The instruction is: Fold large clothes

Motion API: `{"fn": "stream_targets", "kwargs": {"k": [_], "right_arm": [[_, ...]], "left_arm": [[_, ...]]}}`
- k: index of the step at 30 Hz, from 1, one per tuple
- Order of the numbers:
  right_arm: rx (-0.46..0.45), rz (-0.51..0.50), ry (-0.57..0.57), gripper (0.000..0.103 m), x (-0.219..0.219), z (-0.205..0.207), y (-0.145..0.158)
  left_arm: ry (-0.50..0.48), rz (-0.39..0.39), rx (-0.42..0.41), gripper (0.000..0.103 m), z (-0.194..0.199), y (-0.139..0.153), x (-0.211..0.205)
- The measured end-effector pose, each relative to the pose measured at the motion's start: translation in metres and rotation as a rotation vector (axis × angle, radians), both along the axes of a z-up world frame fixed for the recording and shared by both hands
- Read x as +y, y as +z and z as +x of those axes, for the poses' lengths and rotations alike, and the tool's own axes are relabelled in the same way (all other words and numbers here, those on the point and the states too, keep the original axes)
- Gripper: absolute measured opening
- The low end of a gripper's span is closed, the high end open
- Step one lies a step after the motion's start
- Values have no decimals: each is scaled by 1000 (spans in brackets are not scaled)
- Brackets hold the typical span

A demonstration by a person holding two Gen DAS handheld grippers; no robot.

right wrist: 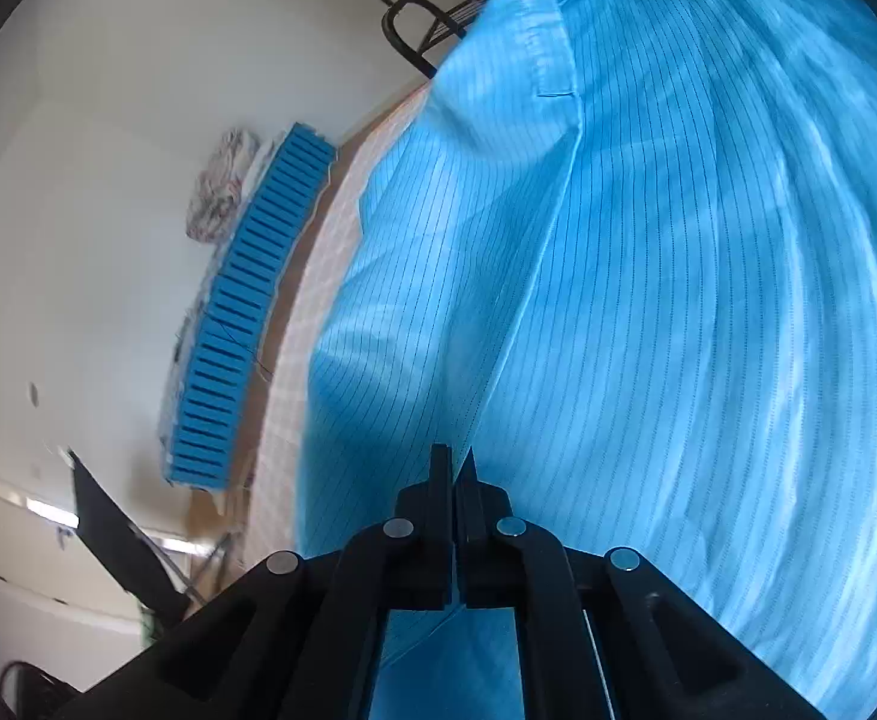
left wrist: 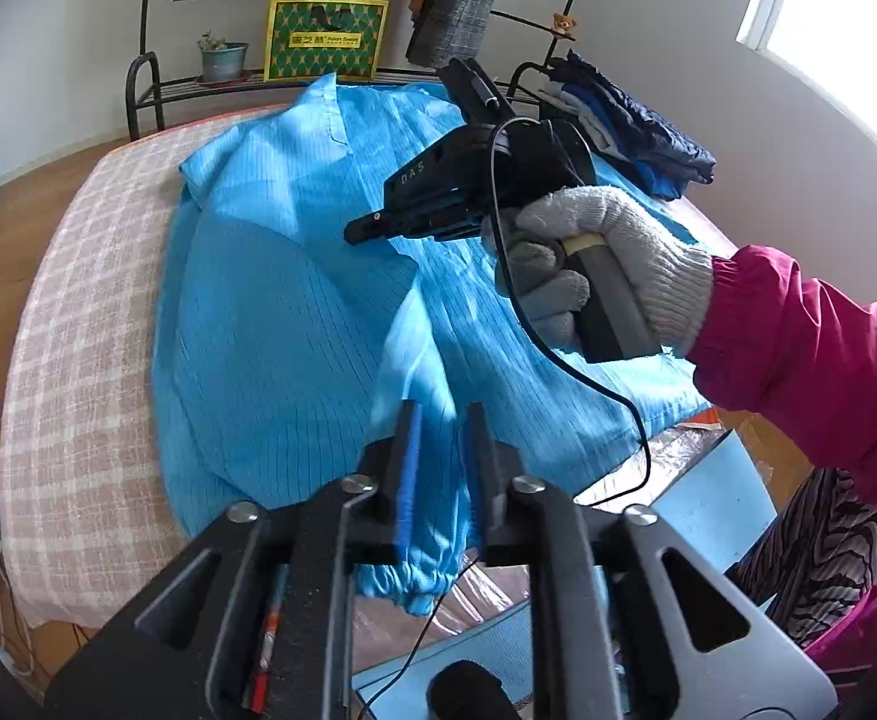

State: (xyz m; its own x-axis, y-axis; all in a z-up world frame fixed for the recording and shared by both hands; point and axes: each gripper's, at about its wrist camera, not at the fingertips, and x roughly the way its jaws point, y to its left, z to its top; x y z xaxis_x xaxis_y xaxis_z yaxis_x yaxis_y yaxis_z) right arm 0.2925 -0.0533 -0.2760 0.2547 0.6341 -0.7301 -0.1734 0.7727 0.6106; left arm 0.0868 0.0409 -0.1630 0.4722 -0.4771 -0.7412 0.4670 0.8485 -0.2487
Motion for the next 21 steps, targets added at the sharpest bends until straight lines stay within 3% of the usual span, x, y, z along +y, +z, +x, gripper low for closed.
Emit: {"fn": "stream_targets", "kwargs": {"k": [1, 4, 5, 6, 7, 9, 13, 18, 21], "right_arm": [[2, -46, 13, 0, 1, -5, 1], [6, -171, 23, 3, -1, -14, 2], [-2, -194, 28, 7, -4, -16, 5], [-5, -206, 34, 24, -6, -18, 9], [-17, -224, 31, 30, -10, -19, 14], [-51, -262, 33, 30, -18, -25, 24], [-82, -242, 49, 40, -35, -42, 48], [-23, -143, 98, 48, -36, -71, 49], [25, -144, 125, 51, -16, -80, 33]], "left_arm": [[-5, -17, 5, 42, -1, 1, 3], [24, -81, -10, 53, -5, 10, 22], [54, -97, -14, 53, -4, 13, 32], [101, -106, -16, 53, -3, 15, 44], [153, -124, -11, 53, -2, 16, 57], [242, -177, 14, 53, 2, 14, 84], [413, -185, 103, 53, 12, -5, 125], [479, -230, 229, 52, 20, -37, 147], [482, -240, 249, 45, 19, -42, 147]]}}
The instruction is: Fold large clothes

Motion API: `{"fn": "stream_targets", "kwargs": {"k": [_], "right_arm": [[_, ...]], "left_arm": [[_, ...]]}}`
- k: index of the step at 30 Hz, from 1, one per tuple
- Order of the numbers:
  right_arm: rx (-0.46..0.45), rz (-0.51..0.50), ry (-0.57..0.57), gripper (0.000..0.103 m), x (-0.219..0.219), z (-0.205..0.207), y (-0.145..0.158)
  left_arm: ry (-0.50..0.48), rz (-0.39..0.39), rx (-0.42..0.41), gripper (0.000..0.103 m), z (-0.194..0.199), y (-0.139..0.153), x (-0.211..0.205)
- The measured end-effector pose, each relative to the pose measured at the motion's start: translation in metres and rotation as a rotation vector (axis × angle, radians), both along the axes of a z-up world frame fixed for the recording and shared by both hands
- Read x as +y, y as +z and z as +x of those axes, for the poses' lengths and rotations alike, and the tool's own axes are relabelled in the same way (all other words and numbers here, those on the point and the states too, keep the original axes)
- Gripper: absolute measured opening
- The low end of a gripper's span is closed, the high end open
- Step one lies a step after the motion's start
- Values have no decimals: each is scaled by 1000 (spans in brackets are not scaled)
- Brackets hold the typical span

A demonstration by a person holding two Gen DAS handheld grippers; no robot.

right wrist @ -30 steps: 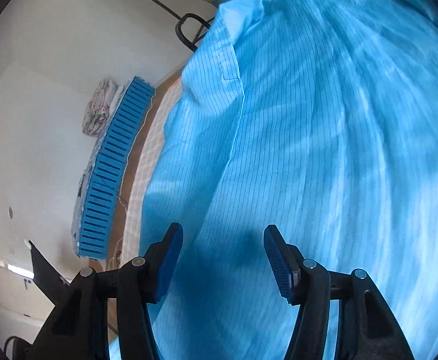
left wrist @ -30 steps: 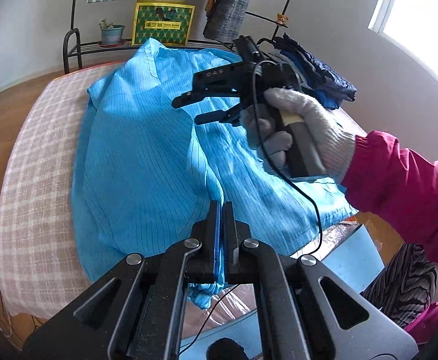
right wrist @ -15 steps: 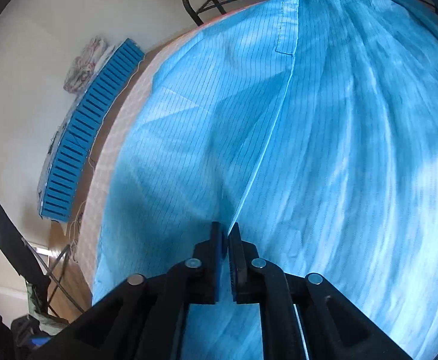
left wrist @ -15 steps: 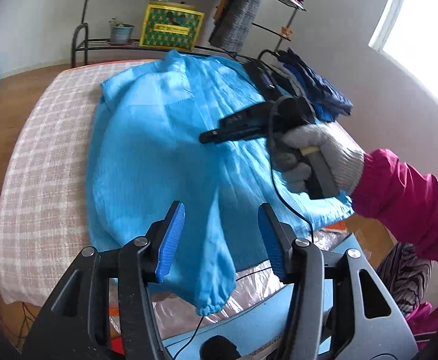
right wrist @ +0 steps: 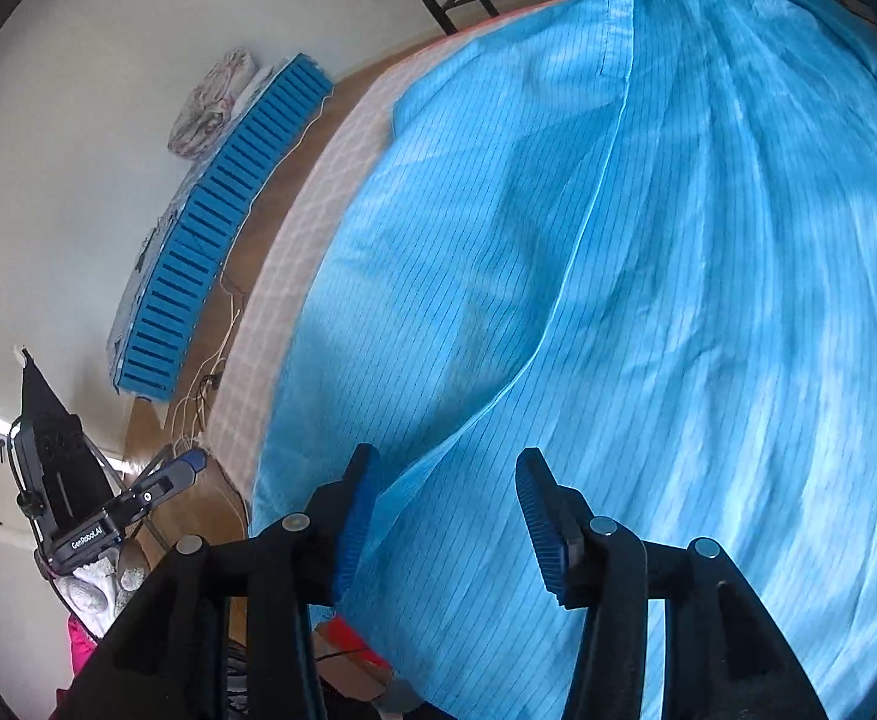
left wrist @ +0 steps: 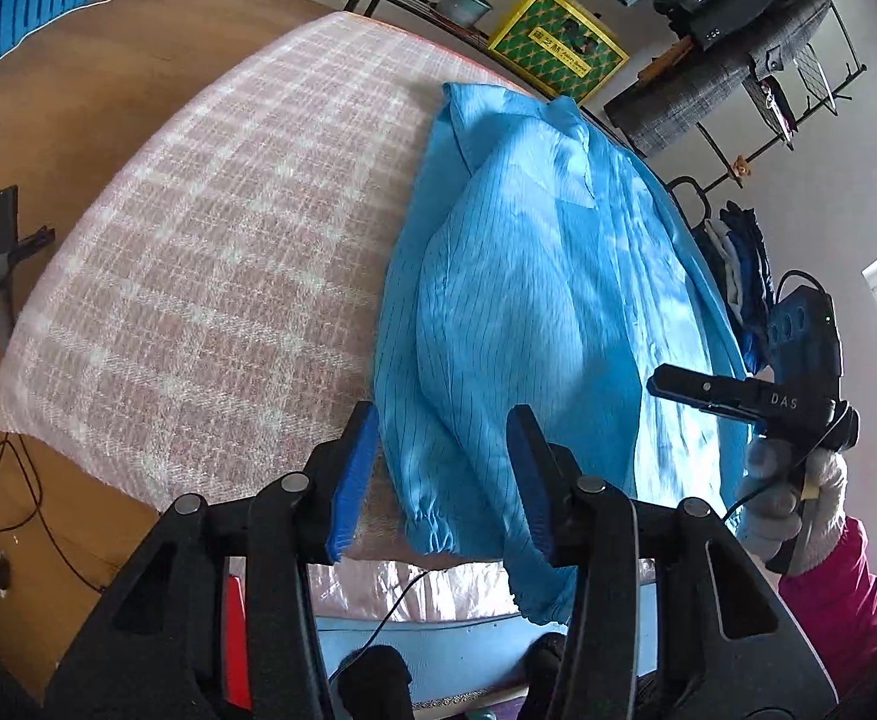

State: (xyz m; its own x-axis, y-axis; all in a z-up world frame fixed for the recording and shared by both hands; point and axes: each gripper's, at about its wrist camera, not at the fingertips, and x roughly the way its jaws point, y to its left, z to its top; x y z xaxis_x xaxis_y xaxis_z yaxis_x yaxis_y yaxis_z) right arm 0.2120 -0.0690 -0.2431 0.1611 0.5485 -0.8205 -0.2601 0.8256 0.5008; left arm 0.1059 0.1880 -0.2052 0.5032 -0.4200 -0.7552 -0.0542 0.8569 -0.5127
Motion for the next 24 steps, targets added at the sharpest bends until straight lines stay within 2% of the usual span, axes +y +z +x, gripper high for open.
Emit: {"fn": "stream_targets", "kwargs": {"k": [1, 2, 3, 4, 5, 8, 11, 13, 14, 15, 18, 21, 24], "right_arm": [[13, 4, 8, 50, 7, 0, -6], [25, 10, 23, 38, 13, -1, -11], [39, 23, 47, 10, 18, -2, -15], [50, 24, 60, 3, 21, -5, -16], [40, 11, 52, 0, 19, -8, -15], [-29, -66, 28, 0, -2, -16, -3], [-45, -157, 23, 0, -24, -24, -3], [-56, -175, 54, 6, -27, -29, 2], [-63, -205, 64, 19, -28, -30, 6], [-86, -222, 70, 37, -27, -32, 13], [-149, -241, 83, 39, -27, -32, 35], [-137, -241, 95, 39, -27, -30, 41], [-113, -253, 90, 39, -28, -28, 32]], "left_arm": [[-1, 5, -4, 45, 0, 1, -1], [-2, 9, -8, 45, 0, 2, -2], [-5, 10, -13, 45, -1, 4, -4], [-10, 13, -17, 45, -1, 5, -6], [-16, 14, -19, 45, -1, 6, -9], [-34, 5, -16, 45, -1, 4, -15], [-51, -7, 4, 45, 1, -3, -24], [-64, -16, 12, 45, 1, -5, -30], [-71, -21, 12, 45, 1, -6, -33], [-77, -21, 13, 45, 0, -6, -37], [-98, -12, 25, 45, -1, -9, -47], [-100, -13, 50, 45, 3, -16, -54], [-89, -38, 86, 45, 11, -27, -56]]}}
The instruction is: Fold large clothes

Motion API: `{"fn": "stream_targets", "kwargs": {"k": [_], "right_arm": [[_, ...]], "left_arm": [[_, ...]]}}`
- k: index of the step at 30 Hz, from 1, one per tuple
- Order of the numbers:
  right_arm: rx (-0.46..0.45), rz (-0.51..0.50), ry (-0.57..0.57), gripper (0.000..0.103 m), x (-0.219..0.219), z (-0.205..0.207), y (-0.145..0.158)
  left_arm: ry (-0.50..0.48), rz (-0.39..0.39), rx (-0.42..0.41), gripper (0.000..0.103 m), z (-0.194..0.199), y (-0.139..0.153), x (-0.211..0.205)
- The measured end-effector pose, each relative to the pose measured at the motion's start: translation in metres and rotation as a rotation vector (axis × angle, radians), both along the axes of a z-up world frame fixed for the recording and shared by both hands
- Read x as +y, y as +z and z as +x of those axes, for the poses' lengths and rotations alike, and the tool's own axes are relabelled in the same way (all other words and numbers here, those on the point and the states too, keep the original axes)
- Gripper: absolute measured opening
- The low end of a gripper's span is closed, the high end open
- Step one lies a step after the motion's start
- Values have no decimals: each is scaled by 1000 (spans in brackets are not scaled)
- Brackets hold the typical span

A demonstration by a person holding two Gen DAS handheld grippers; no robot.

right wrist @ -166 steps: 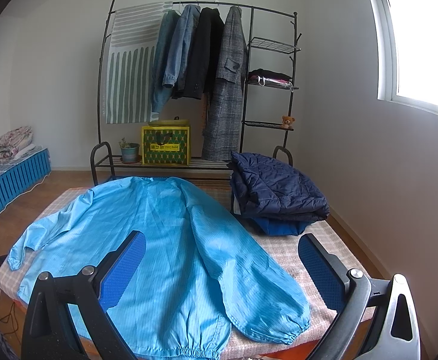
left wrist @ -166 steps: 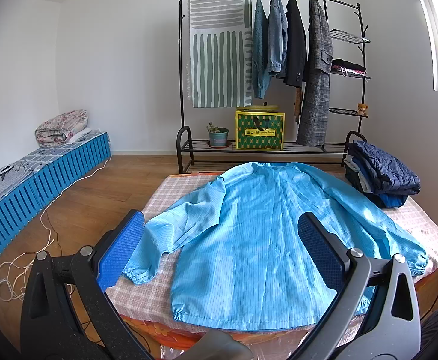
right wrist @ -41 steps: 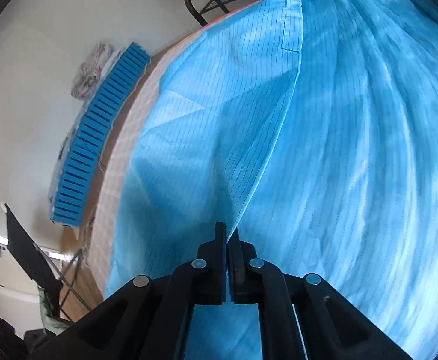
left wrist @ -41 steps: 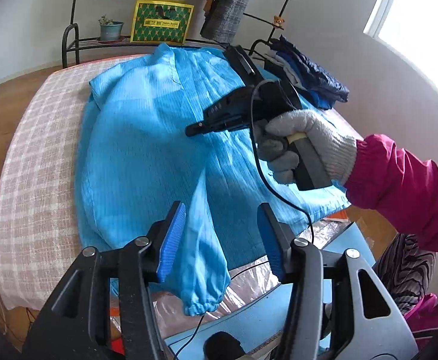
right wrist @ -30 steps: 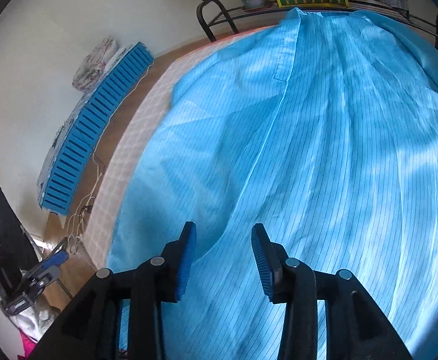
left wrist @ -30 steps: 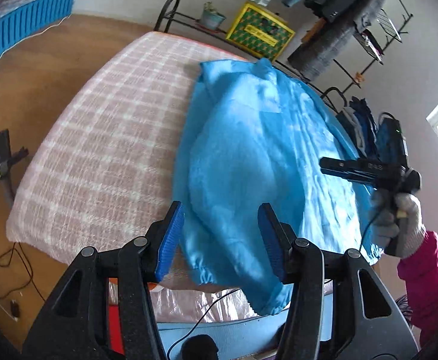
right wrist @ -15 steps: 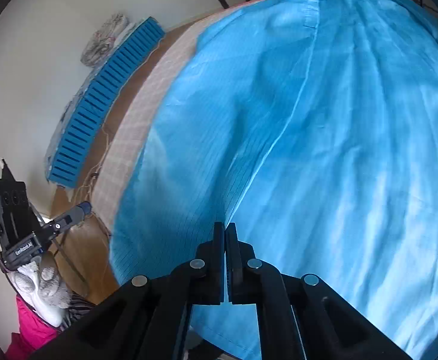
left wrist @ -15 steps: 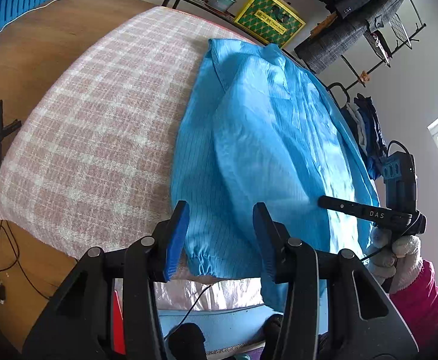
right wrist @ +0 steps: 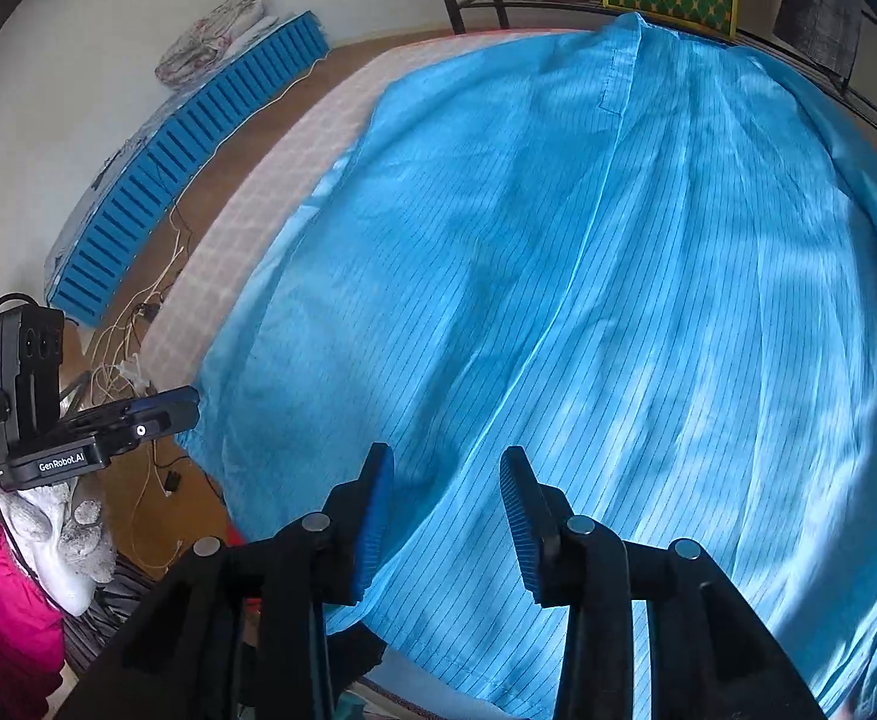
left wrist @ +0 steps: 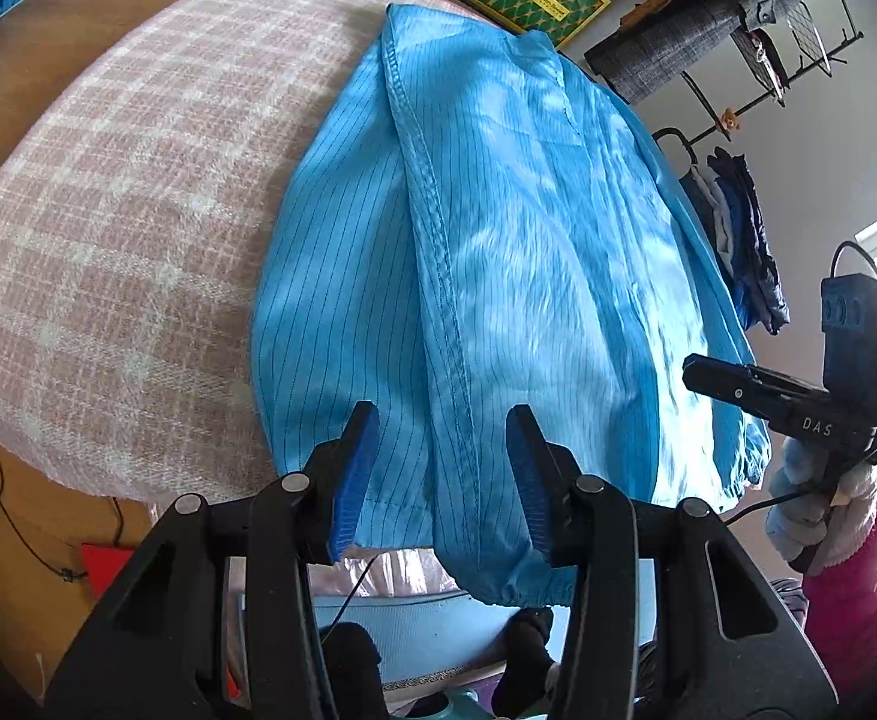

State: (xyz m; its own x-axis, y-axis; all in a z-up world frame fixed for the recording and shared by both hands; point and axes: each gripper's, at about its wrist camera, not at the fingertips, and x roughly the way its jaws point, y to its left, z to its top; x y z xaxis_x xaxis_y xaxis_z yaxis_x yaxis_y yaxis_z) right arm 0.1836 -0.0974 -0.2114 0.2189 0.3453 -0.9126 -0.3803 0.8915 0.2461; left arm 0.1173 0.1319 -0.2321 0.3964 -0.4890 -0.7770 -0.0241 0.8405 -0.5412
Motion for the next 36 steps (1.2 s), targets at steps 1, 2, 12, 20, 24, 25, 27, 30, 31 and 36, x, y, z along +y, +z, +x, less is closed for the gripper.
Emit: {"fn": "stream_targets", "kwargs": {"k": [1, 2, 12, 20, 24, 25, 27, 30, 31, 36], "right_arm": [[17, 8, -15, 39, -3, 1, -6], [36, 23, -30, 39, -6, 1, -12], [136, 165, -61, 3, -6, 1, -46], [134, 197, -43, 0, 17, -2, -49], [158, 219, -23, 0, 26, -5, -53], [163, 225, -18, 0, 30, -5, -54], [145, 198, -4, 0, 41, -4, -54], [124, 177, -14, 0, 49, 4, -56], [122, 182, -25, 0, 48, 7, -57], [127, 199, -62, 0, 39, 12, -53]], "left_arm": [[3, -2, 9, 45, 3, -3, -1], [5, -2, 15, 45, 6, -5, -2], [57, 11, 8, 0, 18, -11, -4], [120, 57, -29, 0, 19, 1, 18], [149, 113, -20, 0, 10, -1, 26], [159, 125, -19, 0, 10, -1, 28], [164, 142, -8, 0, 15, -5, 33], [161, 189, -17, 0, 24, -6, 31], [156, 213, -27, 0, 27, -6, 29], [134, 224, -19, 0, 37, -12, 30]]}}
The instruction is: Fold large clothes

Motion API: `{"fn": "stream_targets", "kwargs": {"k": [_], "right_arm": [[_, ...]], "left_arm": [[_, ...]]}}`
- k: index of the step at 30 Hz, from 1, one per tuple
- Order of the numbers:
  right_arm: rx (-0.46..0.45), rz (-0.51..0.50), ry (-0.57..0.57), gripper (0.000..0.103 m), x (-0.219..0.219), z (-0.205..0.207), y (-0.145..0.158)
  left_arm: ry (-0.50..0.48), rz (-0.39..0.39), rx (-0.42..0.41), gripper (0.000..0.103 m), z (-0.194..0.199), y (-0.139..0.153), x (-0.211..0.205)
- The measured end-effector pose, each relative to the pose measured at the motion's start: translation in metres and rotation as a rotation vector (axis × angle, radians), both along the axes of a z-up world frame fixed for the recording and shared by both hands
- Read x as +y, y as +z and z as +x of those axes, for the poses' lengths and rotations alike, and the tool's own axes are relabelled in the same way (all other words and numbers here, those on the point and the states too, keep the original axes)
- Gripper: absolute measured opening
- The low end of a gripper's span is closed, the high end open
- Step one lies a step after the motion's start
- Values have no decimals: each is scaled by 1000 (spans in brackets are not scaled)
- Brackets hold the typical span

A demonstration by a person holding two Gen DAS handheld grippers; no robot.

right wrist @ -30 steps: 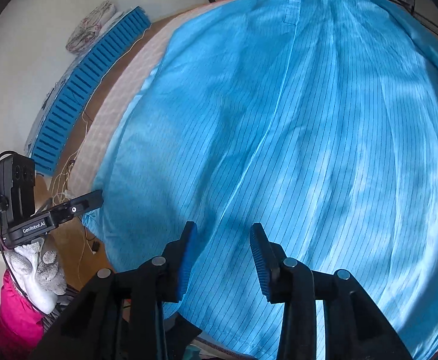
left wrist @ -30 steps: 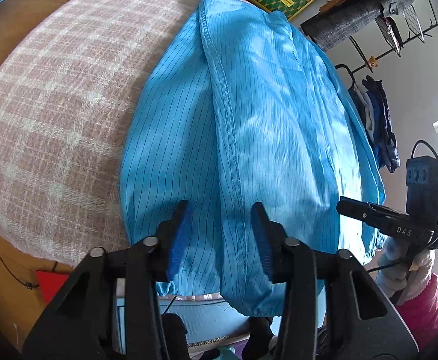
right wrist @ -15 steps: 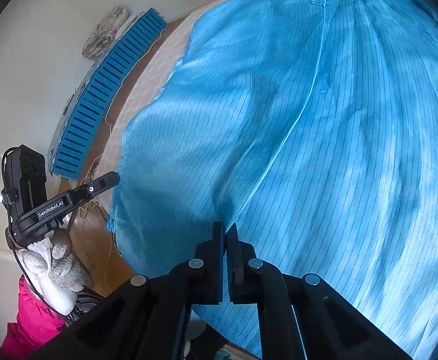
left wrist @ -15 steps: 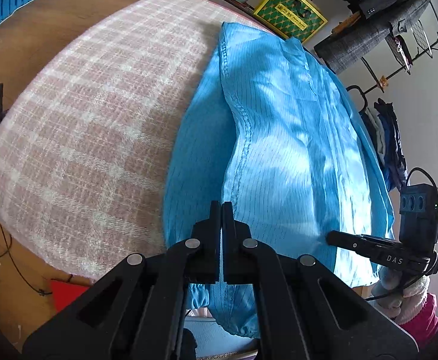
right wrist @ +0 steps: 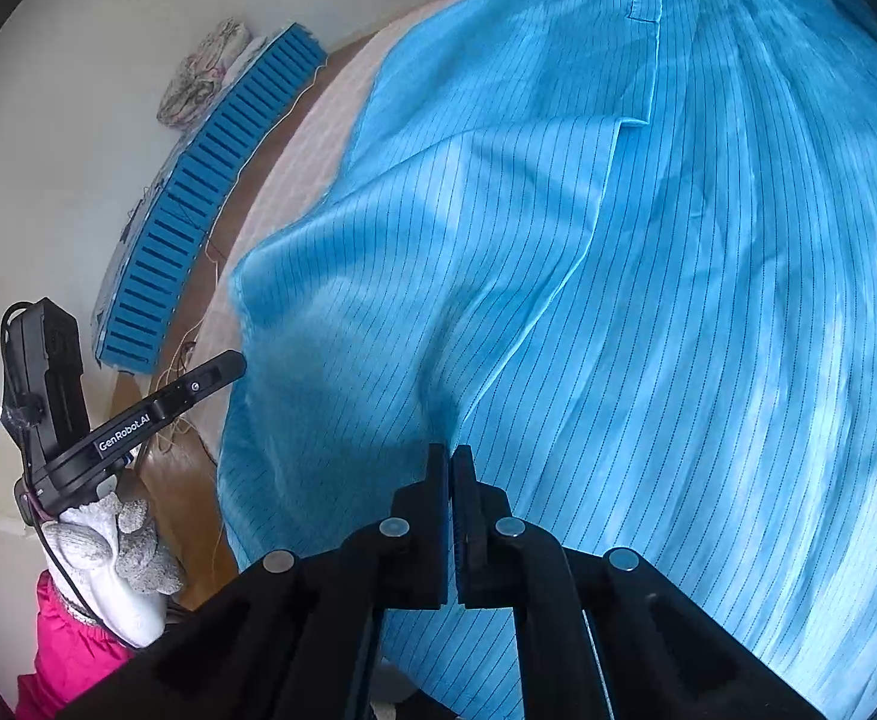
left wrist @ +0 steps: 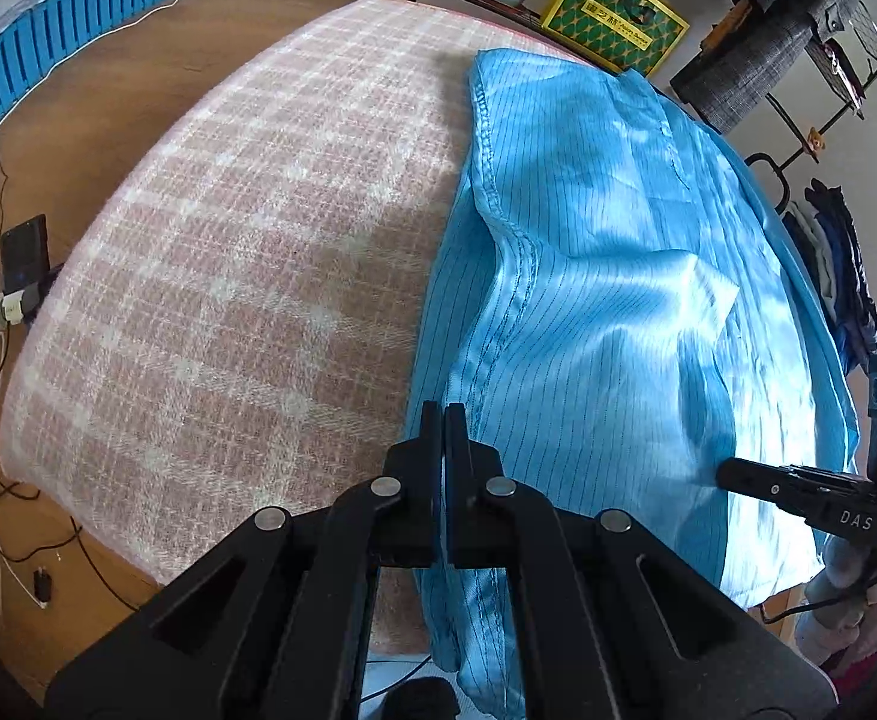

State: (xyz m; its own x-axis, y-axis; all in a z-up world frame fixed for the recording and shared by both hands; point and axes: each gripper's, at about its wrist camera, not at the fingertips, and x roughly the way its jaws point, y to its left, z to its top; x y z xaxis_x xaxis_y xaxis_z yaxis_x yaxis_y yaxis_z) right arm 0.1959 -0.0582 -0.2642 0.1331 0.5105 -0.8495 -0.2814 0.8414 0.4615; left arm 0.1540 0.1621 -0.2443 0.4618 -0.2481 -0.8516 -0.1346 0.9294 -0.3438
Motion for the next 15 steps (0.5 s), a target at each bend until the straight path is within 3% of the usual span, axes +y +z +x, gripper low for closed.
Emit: {"fn": "stream_targets", "kwargs": {"k": [3, 5, 7, 8, 9, 11, 13, 15], "right_arm": [[-4, -3, 45, 0, -2, -12, 4], [-1, 6, 91, 4, 0, -22, 7], [-43, -30, 118, 17, -1, -29, 11], [-65, -38, 121, 32, -2, -31, 14], [-80, -35, 111, 33, -6, -31, 17], [-83, -14, 72, 33, -16, -29, 21], [-111, -3, 41, 33, -23, -27, 29], [-149, 1, 20, 33, -27, -26, 36]], "left_arm": [[-2, -44, 9, 0, -9, 0, 6], [-18, -16, 7, 0, -16, 4, 5], [-8, 10, 7, 0, -18, 5, 5], [-2, -10, 6, 0, -18, 6, 7], [6, -32, 4, 0, -19, 8, 9], [29, -46, -10, 12, -20, 12, 14], [66, -61, -16, 53, -21, 13, 21], [97, -109, 1, 55, -20, 7, 28]]}}
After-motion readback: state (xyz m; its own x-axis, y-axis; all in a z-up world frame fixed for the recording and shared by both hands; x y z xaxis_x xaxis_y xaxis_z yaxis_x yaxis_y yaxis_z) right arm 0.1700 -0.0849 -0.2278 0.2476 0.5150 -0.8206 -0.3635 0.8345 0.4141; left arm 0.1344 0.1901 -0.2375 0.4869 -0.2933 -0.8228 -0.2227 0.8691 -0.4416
